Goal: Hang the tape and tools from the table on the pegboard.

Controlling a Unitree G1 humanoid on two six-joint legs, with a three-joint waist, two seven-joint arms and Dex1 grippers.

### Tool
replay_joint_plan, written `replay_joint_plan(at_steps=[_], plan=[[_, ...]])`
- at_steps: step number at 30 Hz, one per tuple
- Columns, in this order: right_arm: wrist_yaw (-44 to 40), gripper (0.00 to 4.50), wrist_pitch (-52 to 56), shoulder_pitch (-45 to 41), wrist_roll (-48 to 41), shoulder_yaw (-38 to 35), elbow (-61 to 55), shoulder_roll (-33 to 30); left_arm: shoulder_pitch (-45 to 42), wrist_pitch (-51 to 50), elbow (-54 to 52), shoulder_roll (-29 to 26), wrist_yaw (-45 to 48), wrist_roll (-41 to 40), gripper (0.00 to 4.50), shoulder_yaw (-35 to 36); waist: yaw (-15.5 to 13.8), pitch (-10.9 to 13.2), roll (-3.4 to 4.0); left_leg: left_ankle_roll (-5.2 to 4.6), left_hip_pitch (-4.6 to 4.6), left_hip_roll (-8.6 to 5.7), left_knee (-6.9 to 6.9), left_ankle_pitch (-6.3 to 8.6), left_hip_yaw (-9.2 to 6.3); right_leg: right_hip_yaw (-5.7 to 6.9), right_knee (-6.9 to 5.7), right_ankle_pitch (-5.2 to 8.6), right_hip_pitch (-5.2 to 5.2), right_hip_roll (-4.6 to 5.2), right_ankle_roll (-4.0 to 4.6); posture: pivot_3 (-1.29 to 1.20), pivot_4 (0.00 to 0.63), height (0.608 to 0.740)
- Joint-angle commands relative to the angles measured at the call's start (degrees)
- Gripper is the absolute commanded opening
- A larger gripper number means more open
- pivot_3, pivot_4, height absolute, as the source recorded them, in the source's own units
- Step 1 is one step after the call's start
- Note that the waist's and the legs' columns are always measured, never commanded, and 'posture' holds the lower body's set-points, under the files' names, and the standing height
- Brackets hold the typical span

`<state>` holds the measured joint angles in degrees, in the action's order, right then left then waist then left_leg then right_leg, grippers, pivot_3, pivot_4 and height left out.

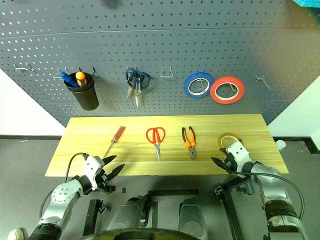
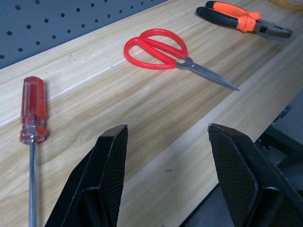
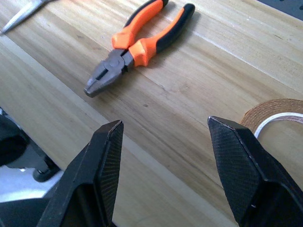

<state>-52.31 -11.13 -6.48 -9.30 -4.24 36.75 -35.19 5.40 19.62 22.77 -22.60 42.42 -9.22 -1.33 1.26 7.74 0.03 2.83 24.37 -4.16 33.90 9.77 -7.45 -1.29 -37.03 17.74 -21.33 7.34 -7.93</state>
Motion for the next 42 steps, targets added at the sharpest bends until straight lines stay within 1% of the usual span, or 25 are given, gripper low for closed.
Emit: replay_joint_plan(at_steps=[1,8,22,27,31,34,37,42], plan=[[-0.69,2.98,0.55,0.88,-1.94,-1.57,-3.27,0.1,-0.82,1.61,0.34,-0.02,0.41,0.3,2.81,0.09,0.0,0.0,0.0,0.0,0.0,0.0,0.0,0.0,0.0,0.0,0.0,0.0,0.0,0.0,0.0,-0.12,0.086,0.725],[-0.1,2.98,1.81,2.35,-2.17,-1.83,-5.54,0.36,-1.87,1.93,1.64,0.04,1.07,0.44,2.81,0.01,0.05,-0.01,-0.01,0.0,0.0,0.01,0.01,0.0,0.02,0.0,0.0,0.0,-0.01,-0.01,0.0,-0.13,0.088,0.725],[1.88,2.98,2.65,1.13,-0.79,-1.72,-4.6,-0.38,-1.63,2.06,1.72,0.37,2.04,-0.36,2.81,0.19,0.01,-0.04,0.0,-0.01,-0.01,-0.01,0.02,-0.01,0.02,0.0,-0.02,-0.02,0.0,-0.02,-0.01,-0.12,0.078,0.725],[3.84,2.98,2.81,-0.28,1.18,-1.0,-2.81,-0.52,-1.22,1.28,0.8,0.58,2.78,-0.93,2.81,0.13,0.12,-0.05,0.0,-0.01,-0.02,-0.02,0.03,-0.01,0.02,0.0,-0.02,-0.02,0.01,-0.03,-0.01,-0.12,0.08,0.725],[5.18,2.98,3.92,-2.59,2.16,-0.83,-0.8,-0.13,-2.47,0.08,0.33,1.07,3.36,-0.68,2.81,-0.57,0.21,-0.05,0.0,-0.01,-0.03,-0.02,0.06,-0.02,0.03,0.0,-0.05,-0.03,0.02,-0.04,0.0,-0.13,0.079,0.725],[6.69,3.53,6.33,-5.55,2.99,-0.65,2.17,0.1,-4.86,-1.23,0.58,1.81,4.23,-0.31,2.85,-1.57,0.42,-0.05,0.0,-0.03,-0.04,-0.04,0.1,-0.03,0.02,0.0,-0.07,-0.05,0.05,-0.08,0.01,-0.12,0.08,0.725],[7.45,4.48,9.23,-9.77,4.35,0.41,6.21,0.27,-8.95,-4.25,1.02,2.63,6.42,0.16,2.85,-3.8,0.69,-0.06,0.01,-0.07,-0.04,-0.07,0.19,-0.06,0.0,0.02,-0.08,-0.1,0.11,-0.1,0.0,-0.12,0.08,0.725],[9.43,4.48,11.74,-16.52,8.42,3.43,14.31,0.57,-15.58,-7.63,2.32,3.72,10.52,2.41,2.85,-9.06,1.54,-0.07,0.02,-0.14,-0.06,-0.08,0.24,-0.12,-0.02,0.01,-0.08,-0.21,0.22,-0.18,-0.15,-0.11,0.082,0.725]])
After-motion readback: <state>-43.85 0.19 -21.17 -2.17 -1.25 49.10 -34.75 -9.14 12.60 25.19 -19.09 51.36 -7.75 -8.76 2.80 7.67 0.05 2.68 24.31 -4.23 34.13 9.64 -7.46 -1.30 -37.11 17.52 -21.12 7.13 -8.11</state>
